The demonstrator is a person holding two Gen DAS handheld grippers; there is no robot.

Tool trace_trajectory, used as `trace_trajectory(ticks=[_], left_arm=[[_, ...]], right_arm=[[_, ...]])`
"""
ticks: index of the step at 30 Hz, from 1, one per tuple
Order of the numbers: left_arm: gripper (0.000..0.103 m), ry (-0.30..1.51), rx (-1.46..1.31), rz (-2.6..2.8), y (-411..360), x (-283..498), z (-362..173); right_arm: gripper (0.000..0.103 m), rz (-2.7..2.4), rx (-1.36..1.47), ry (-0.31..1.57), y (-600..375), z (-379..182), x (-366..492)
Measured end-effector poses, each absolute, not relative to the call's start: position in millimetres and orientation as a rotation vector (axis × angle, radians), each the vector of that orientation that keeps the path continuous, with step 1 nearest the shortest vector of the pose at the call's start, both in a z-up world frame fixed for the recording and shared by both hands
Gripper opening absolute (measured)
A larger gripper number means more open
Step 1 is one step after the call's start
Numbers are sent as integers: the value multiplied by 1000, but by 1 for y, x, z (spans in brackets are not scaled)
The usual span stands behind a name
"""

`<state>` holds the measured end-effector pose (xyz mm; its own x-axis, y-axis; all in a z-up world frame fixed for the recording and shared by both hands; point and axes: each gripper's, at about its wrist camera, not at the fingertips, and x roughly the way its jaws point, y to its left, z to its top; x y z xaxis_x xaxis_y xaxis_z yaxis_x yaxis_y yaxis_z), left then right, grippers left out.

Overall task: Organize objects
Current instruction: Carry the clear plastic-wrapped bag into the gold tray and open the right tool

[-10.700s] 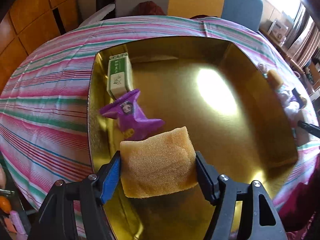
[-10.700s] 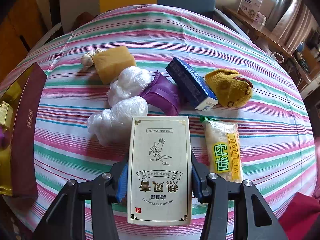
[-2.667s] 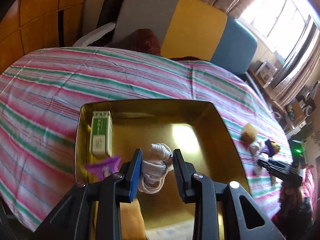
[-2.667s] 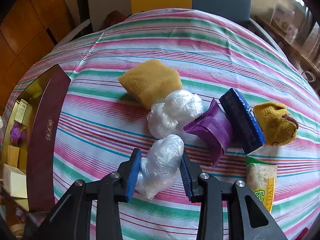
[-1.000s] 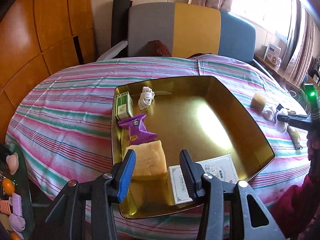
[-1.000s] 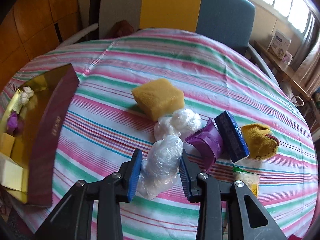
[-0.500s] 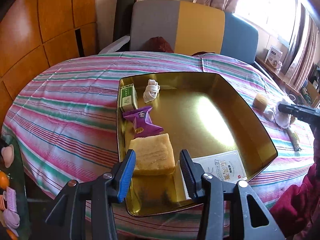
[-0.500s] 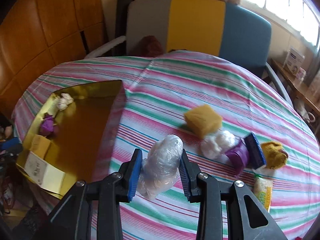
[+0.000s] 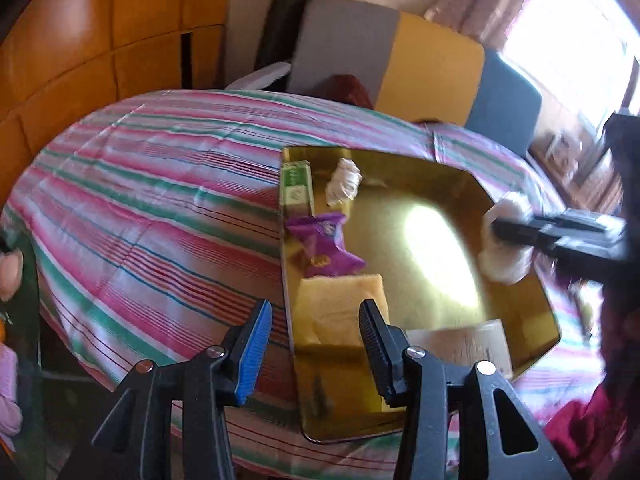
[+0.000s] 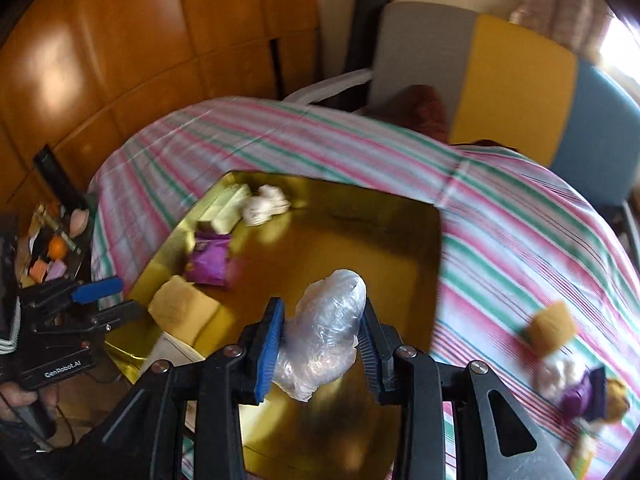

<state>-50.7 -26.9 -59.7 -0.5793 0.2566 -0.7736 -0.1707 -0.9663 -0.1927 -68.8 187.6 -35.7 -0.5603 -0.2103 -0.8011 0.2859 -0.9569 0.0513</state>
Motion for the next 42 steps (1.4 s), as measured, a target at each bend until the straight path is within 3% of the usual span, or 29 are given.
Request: trace_trajectory(ticks=[10, 14, 16, 18, 23, 25, 26, 27, 29, 42], left_arm=[[46, -201, -1349, 2614, -46, -64, -68], [46, -205, -1379, 2595, -46, -64, -73], [46, -212, -1385, 2589, -47, -65, -74], [46, -216, -1385, 2592, -48, -65, -74], [46, -215, -1386, 2601, -49, -65, -73], [46, -211, -1381, 2602, -48, -64, -72], [46, -207, -1380, 2601, -48, -64, -72], [46, -203, -1381, 2600, -47, -63, -72], [46, -197, -1383, 2596, -45, -63, -73], [46, -158, -1394, 2606, -42, -62, -74]], right_arm=[[40, -2387, 1455, 223, 108, -87, -140], [47, -2347, 1448, 120, 98, -97, -154], [54, -2343, 1432, 63, 98, -98, -155], [69, -2343, 1415, 21, 102, -96, -152], [72, -2383, 1382, -103, 122, -82, -141], [67, -2394, 1370, -110, 126, -75, -135], [57, -2397, 1373, -95, 127, -72, -127], [40, -2399, 1381, -78, 127, -72, -125], [22, -2379, 1411, -40, 123, -76, -121], [20, -2369, 1394, -35, 103, -87, -125]])
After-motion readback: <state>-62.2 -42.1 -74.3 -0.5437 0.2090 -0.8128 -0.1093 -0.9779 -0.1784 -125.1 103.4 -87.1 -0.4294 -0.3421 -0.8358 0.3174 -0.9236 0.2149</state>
